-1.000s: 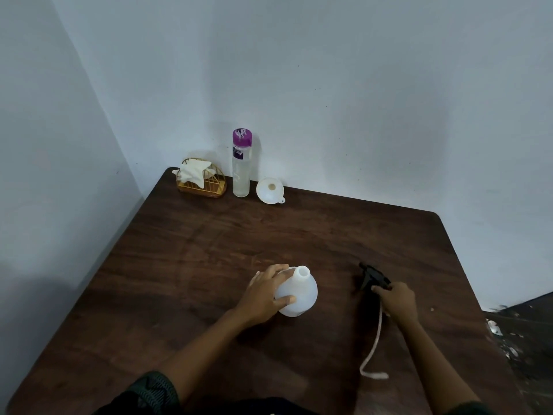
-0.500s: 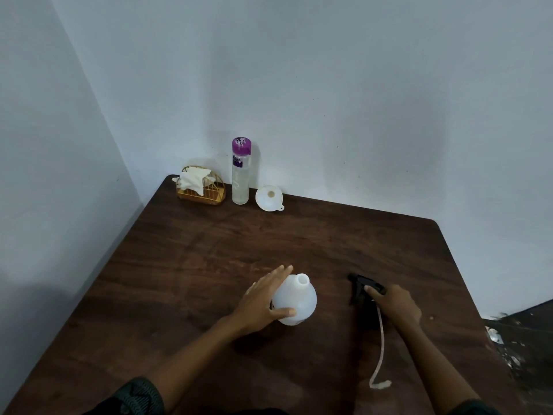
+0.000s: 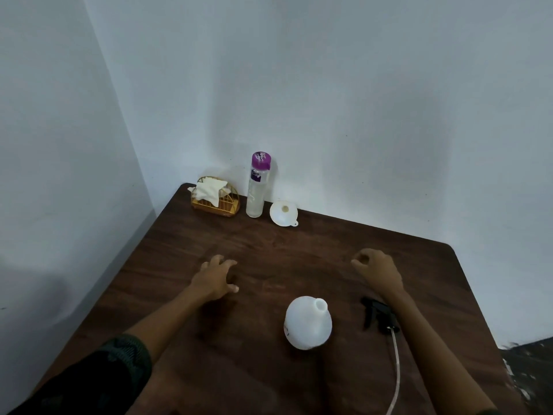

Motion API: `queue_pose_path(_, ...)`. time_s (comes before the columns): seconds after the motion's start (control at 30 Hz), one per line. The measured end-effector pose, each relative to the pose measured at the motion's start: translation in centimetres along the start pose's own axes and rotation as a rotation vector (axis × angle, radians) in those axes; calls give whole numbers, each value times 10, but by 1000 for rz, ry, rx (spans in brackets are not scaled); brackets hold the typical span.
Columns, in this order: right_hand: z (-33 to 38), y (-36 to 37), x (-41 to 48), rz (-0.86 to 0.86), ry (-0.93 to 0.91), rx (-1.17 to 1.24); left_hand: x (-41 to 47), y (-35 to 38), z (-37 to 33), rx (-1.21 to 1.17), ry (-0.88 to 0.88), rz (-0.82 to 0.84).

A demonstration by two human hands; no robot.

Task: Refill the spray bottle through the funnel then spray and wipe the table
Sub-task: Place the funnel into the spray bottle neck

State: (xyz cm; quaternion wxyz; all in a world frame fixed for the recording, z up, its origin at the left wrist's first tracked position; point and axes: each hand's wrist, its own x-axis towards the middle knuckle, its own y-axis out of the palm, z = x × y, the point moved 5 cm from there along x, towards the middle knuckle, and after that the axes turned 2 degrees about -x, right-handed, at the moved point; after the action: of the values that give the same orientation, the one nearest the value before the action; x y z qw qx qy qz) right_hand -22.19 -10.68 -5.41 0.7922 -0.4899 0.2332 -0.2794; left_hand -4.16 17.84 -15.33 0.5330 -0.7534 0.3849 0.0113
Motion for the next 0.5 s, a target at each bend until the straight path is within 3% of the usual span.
queue_pose_path(0.1, 47, 16, 22, 65, -114, 46, 8, -2, 18, 84, -87, 88)
queue_pose_path(0.27, 102, 53, 71, 198, -200, 70, 17, 2, 27, 184, -91, 120)
queue_pose_path(0.5, 117, 90, 149, 199, -76, -7, 20, 5, 31, 197, -75, 71)
